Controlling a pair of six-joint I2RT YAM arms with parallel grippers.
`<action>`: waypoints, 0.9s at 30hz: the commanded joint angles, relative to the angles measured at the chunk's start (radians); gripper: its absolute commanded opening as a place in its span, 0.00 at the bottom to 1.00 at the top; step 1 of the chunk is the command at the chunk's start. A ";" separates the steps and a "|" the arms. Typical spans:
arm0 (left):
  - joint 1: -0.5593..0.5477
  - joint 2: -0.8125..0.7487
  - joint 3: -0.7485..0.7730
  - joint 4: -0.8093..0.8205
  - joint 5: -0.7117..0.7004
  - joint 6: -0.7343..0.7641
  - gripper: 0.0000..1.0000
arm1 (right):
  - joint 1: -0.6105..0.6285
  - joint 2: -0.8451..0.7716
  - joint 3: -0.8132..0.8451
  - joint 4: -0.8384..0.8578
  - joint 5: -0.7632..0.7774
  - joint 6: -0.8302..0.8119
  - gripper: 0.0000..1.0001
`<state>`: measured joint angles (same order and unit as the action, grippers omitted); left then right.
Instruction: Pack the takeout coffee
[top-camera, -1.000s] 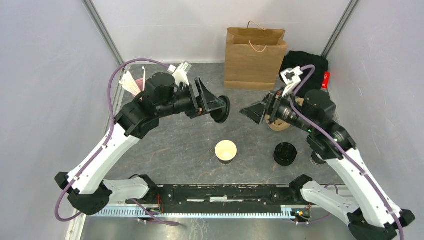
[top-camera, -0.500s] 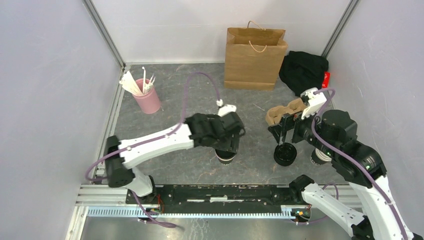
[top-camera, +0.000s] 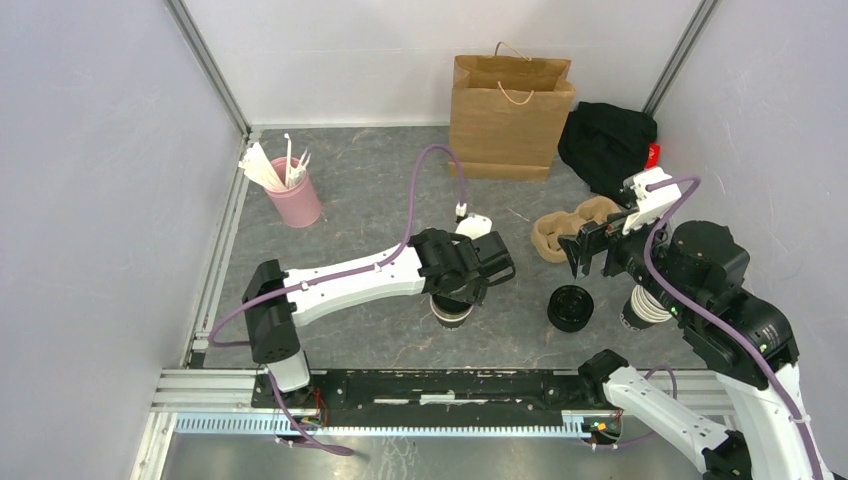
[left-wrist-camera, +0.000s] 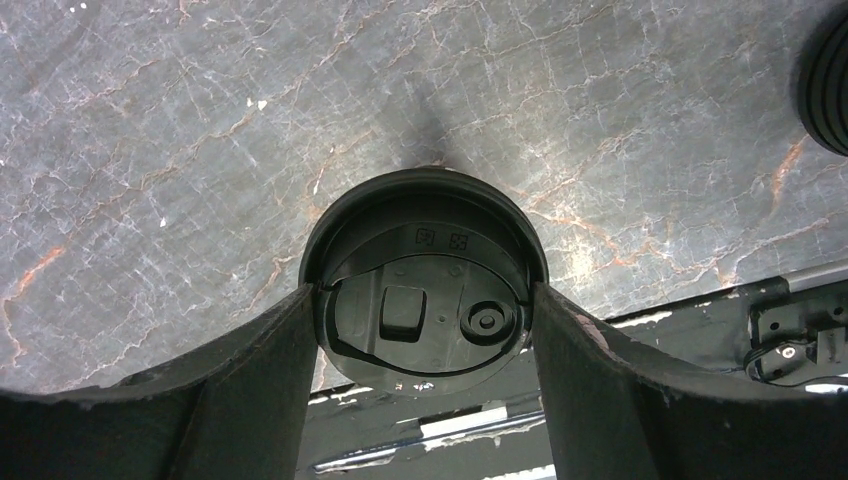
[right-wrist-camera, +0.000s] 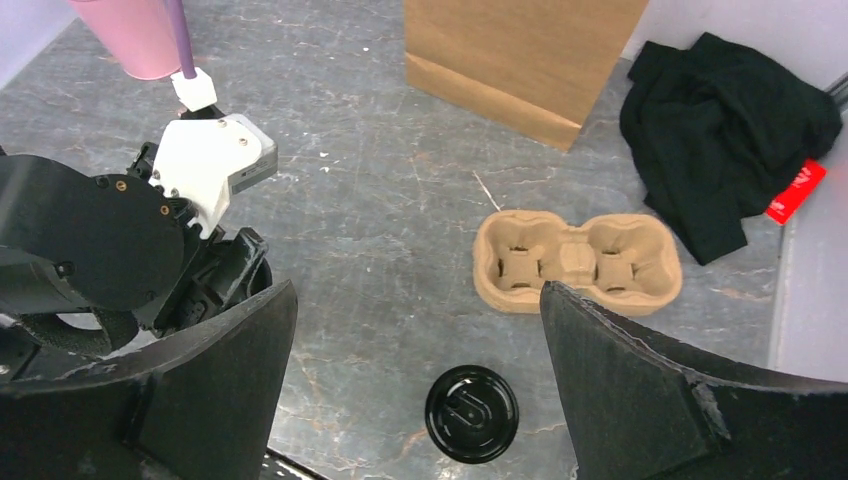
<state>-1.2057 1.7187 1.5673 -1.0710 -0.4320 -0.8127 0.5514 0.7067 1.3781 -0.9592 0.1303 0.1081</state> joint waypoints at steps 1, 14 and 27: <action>0.011 0.054 0.052 0.004 -0.016 0.050 0.61 | -0.001 0.016 0.037 0.018 0.049 -0.076 0.98; 0.017 0.033 0.008 -0.010 0.014 0.014 0.61 | -0.001 0.017 0.011 0.021 0.028 -0.051 0.98; 0.018 -0.028 -0.050 0.034 0.027 -0.012 0.63 | 0.000 0.025 -0.005 0.031 0.005 -0.019 0.98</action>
<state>-1.1923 1.7340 1.5459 -1.0668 -0.4095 -0.8028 0.5514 0.7254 1.3754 -0.9577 0.1364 0.0750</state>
